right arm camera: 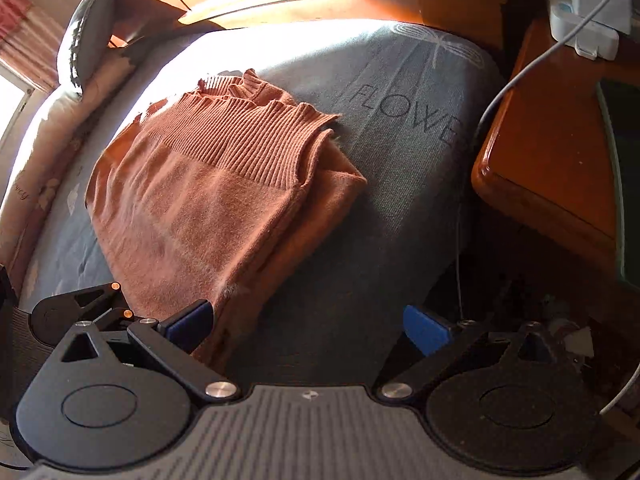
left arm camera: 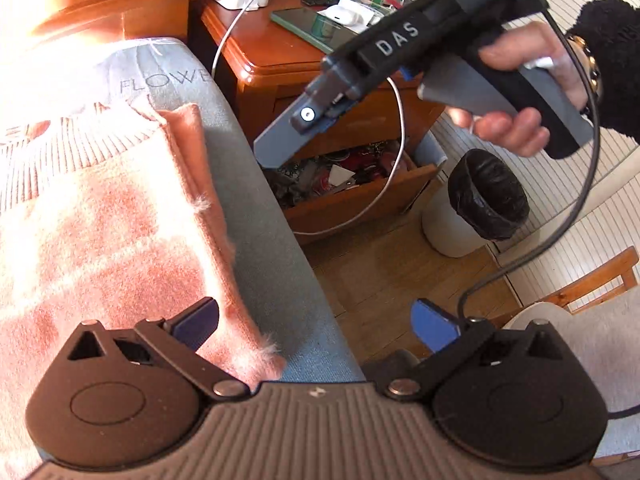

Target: Fold clothes

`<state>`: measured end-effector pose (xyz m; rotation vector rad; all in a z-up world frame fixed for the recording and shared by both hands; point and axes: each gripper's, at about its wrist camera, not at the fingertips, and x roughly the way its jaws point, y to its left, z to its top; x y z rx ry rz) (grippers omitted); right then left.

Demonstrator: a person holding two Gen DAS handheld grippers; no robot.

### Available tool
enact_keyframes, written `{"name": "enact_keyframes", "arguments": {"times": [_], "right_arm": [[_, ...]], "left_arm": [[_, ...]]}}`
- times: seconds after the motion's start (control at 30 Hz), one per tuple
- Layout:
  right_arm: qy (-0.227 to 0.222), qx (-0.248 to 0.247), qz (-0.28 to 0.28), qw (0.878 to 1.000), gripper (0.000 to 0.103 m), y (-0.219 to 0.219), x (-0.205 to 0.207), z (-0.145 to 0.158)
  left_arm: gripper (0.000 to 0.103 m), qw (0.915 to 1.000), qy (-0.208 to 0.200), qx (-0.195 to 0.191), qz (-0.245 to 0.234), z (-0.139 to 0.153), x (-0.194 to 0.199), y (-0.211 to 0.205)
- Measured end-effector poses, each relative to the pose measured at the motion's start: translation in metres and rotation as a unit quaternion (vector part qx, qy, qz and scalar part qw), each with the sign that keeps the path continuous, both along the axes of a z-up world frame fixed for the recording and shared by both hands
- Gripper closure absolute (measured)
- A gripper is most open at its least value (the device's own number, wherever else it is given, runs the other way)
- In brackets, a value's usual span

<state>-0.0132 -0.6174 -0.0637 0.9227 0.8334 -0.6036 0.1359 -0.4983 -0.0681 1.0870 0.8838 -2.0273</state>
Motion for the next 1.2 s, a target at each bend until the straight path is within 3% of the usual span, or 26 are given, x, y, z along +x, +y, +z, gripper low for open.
{"name": "enact_keyframes", "arguments": {"times": [0.03, 0.13, 0.33, 0.4, 0.7, 0.83, 0.97, 1.17, 1.2], "right_arm": [[0.001, 0.001, -0.008, 1.0, 0.0, 0.003, -0.004, -0.001], [0.005, 0.005, -0.031, 0.999, 0.0, 0.014, -0.017, -0.006], [0.011, 0.012, -0.078, 0.997, 0.0, 0.034, -0.043, -0.014], [0.014, 0.014, -0.094, 0.995, 0.0, 0.041, -0.052, -0.017], [0.01, -0.005, -0.106, 0.994, 0.0, 0.041, -0.056, -0.004], [-0.026, -0.019, -0.084, 0.996, 0.0, 0.023, -0.031, 0.009], [-0.039, -0.019, -0.036, 0.998, 0.0, 0.008, 0.013, 0.003], [-0.059, -0.019, 0.036, 0.997, 0.0, -0.014, 0.079, -0.005], [-0.043, -0.016, 0.046, 0.998, 0.0, -0.016, 0.086, -0.009]], "left_arm": [[0.001, 0.9998, 0.0, 0.02, 0.009, -0.008, -0.003, 0.0], [0.002, 0.9994, -0.015, 0.027, 0.019, -0.01, -0.009, 0.007], [0.001, 0.9998, 0.005, -0.015, 0.014, 0.025, 0.005, -0.024], [0.001, 0.9998, 0.001, -0.02, -0.001, 0.015, 0.004, -0.04], [0.001, 0.9994, 0.004, -0.003, 0.033, 0.01, 0.013, -0.028], [0.001, 0.9988, 0.006, 0.004, 0.049, 0.008, 0.017, -0.022], [0.001, 0.998, 0.02, 0.021, 0.056, -0.002, 0.012, -0.004], [0.001, 0.9963, 0.025, 0.013, 0.081, -0.006, 0.003, 0.014], [0.001, 0.996, 0.028, 0.015, 0.083, -0.006, 0.005, 0.018]]}}
